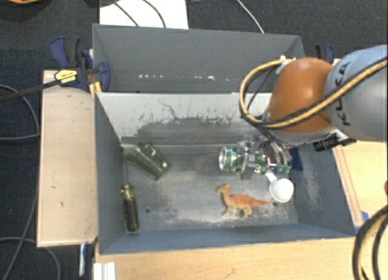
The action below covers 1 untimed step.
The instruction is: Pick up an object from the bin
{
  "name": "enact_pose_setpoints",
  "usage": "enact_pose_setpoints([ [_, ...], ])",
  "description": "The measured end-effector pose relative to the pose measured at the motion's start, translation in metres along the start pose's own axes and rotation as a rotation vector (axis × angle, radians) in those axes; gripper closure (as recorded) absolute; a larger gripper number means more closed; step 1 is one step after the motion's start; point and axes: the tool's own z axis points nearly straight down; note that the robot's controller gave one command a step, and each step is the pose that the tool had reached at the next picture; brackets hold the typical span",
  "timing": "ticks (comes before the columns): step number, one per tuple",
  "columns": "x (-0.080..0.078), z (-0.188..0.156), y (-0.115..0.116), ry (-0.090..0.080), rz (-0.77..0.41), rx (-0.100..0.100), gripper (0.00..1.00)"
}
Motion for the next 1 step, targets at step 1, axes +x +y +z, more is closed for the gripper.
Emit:
enact_pose_setpoints([
  [1, 0.0231, -0.0685, -0.0085, 0.016, 0.012, 0.001, 1.0],
])
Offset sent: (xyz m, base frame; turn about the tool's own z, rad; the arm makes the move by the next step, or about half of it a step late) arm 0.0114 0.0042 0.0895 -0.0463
